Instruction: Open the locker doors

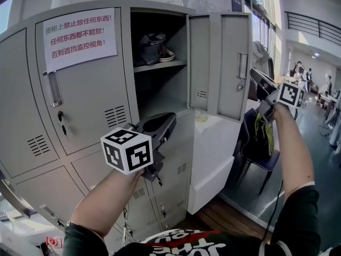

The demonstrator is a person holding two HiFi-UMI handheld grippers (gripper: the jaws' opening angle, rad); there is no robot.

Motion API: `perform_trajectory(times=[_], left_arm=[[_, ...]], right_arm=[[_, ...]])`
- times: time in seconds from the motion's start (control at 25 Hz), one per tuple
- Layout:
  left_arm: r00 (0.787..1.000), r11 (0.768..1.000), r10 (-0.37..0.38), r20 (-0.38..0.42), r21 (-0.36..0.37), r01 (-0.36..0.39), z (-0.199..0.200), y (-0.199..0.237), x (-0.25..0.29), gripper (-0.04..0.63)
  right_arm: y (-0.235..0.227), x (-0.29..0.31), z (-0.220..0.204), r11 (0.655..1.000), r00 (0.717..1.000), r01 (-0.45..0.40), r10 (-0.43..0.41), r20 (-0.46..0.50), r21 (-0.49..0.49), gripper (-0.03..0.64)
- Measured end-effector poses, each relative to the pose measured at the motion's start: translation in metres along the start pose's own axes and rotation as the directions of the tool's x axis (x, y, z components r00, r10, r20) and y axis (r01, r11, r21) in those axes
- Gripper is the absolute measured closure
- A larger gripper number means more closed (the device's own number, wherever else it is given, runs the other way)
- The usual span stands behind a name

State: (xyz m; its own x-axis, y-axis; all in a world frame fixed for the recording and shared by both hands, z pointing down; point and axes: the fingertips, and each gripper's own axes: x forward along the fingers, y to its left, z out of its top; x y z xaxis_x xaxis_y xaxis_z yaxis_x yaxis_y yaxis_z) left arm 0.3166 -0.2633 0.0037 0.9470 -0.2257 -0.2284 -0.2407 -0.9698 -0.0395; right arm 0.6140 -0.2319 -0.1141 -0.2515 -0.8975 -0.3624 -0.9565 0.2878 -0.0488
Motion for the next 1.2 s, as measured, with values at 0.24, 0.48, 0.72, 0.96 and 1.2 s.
perform_trajectory(times=[0.24, 0.48, 0.72, 0.96, 1.2], left_arm=[[1.000, 1.000, 0.018, -0.015, -0.003, -0.018, -0.007, 0.000, 0.011, 0.591], [0.999, 1.000, 0.031, -0.023, 0.003, -0.031, -0.009, 0.001, 0.019, 0.591], [0.999, 0.999, 0.045, -0.028, 0.002, -0.045, -0.012, 0.001, 0.023, 0.591], [0.998, 0.999, 0.044, -0.037, -0.004, -0.045, -0.018, -0.003, 0.026, 0.591], [0.997, 0.998, 0.059, -0.040, -0.014, -0.060, -0.021, -0.001, 0.019, 0.591]], right_arm=[[-0.032, 0.005, -0.001, 0.998, 0.998, 0.056, -0.057, 0.004, 0.025, 0.574], [-0.047, 0.009, -0.001, 0.998, 0.998, 0.061, -0.061, 0.013, 0.014, 0.574], [-0.048, 0.009, -0.001, 0.999, 0.999, 0.048, -0.048, 0.015, -0.008, 0.574], [-0.046, 0.000, 0.001, 0.998, 0.997, 0.067, -0.067, 0.047, -0.005, 0.574], [-0.029, -0.026, -0.001, 0.997, 0.996, 0.070, -0.069, 0.062, -0.019, 0.574]])
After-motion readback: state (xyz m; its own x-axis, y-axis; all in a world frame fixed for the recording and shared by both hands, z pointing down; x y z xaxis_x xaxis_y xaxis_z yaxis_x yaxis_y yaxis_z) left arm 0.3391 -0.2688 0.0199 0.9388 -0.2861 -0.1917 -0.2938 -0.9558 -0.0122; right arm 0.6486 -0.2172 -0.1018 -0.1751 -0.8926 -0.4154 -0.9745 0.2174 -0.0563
